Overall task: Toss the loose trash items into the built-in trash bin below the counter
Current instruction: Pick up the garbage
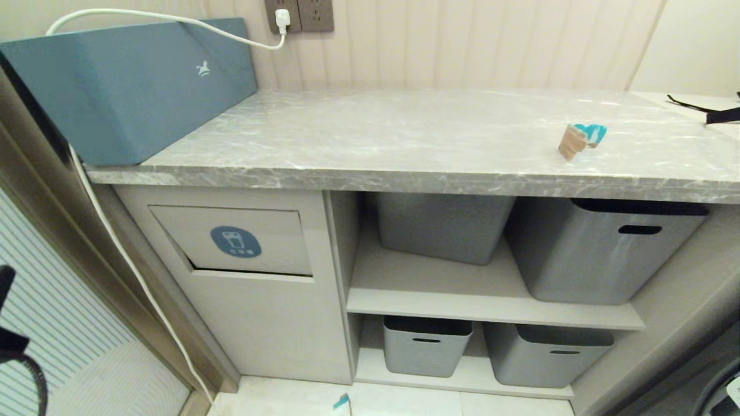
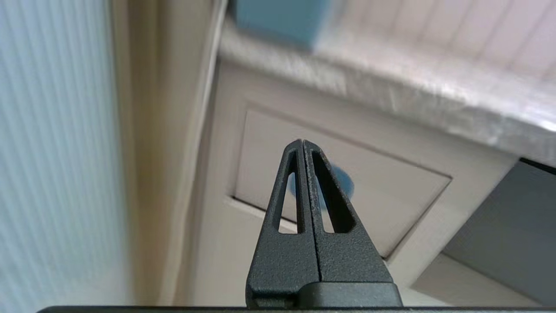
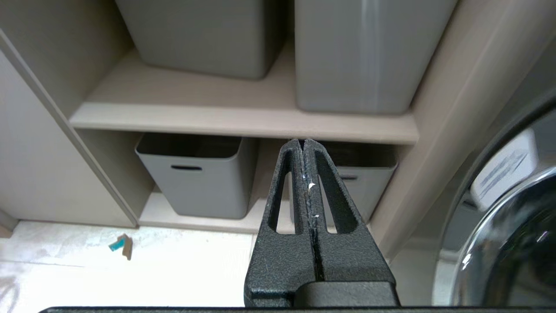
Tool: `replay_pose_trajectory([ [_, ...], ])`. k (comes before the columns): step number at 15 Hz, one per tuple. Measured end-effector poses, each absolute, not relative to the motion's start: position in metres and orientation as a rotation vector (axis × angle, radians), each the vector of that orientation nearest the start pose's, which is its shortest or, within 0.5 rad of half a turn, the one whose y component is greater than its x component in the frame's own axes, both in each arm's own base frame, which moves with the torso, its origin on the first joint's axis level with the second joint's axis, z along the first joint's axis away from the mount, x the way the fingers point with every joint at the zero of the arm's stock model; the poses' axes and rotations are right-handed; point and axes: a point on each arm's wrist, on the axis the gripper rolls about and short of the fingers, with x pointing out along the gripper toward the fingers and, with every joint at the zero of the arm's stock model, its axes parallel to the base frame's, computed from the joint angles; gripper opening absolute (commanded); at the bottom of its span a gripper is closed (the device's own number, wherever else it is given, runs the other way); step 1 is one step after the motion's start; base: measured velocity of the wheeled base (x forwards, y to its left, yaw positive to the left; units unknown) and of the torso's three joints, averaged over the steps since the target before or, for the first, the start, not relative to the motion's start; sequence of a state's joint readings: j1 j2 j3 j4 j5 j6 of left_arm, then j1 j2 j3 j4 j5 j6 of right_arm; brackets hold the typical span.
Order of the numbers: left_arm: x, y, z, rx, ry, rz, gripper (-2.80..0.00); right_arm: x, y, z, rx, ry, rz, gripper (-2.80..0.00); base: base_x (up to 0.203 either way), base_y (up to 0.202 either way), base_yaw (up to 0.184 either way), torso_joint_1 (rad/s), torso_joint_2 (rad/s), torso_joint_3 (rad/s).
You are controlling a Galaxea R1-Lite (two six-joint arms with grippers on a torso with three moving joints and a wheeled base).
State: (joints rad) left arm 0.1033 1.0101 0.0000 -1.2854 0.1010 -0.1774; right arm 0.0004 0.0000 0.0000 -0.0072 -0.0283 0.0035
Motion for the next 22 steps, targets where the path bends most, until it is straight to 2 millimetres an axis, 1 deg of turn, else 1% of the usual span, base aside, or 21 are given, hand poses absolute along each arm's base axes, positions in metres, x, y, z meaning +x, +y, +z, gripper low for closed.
replay_pose_trajectory([
  [1,0.084,0.012,0.172,-0.139,-0.276,0.162,-2.80,-0.023,-0.001,0.076,0.002,-0.007,-0.027,-2.80,0.000,0.000,0.000,0.192,-0.47,-0.294],
  [3,0.058,0.008,0.159,-0.066,-0.187,0.131,-2.80,-0.023,-0.001,0.076,0.004,-0.007,-0.027,-2.80,0.000,0.000,0.000,0.197,-0.48,-0.282],
  [4,0.045,0.006,0.148,-0.032,-0.117,0.129,-2.80,-0.023,-0.001,0.076,0.008,-0.007,-0.028,-2.80,0.000,0.000,0.000,0.198,-0.47,-0.276],
  [6,0.022,0.003,0.115,0.008,0.096,0.124,-2.80,-0.023,-0.001,0.076,0.005,-0.007,-0.027,-2.80,0.000,0.000,0.000,0.210,-0.49,-0.278],
  [7,0.013,0.001,0.099,0.021,0.211,0.101,-2.80,-0.023,-0.001,0.076,0.003,-0.008,-0.027,-2.80,0.000,0.000,0.000,0.221,-0.49,-0.290],
  [9,0.002,-0.001,0.081,0.039,0.343,0.001,-2.80,-0.023,-0.001,0.076,0.004,-0.007,-0.027,-2.80,0.000,0.000,0.000,0.220,-0.50,-0.278],
  [11,-0.002,-0.001,0.079,0.061,0.310,-0.081,-2.80,-0.023,-0.001,0.076,0.003,-0.008,-0.026,-2.80,0.000,0.000,0.000,0.229,-0.51,-0.283],
  [15,-0.016,-0.001,0.078,0.070,0.116,-0.051,-2.80,-0.023,-0.001,0.076,0.008,-0.007,-0.029,-2.80,0.000,0.000,0.000,0.243,-0.53,-0.288],
  [17,-0.020,-0.001,0.078,0.061,0.034,-0.033,-2.80,-0.023,-0.001,0.076,0.011,-0.007,-0.029,-2.80,0.000,0.000,0.000,0.161,-0.35,-0.186],
  [22,-0.023,-0.001,0.077,0.083,-0.009,-0.032,-2.80,-0.023,-0.001,0.076,0.011,-0.007,-0.030,-2.80,0.000,0.000,0.000,0.032,-0.06,-0.036],
])
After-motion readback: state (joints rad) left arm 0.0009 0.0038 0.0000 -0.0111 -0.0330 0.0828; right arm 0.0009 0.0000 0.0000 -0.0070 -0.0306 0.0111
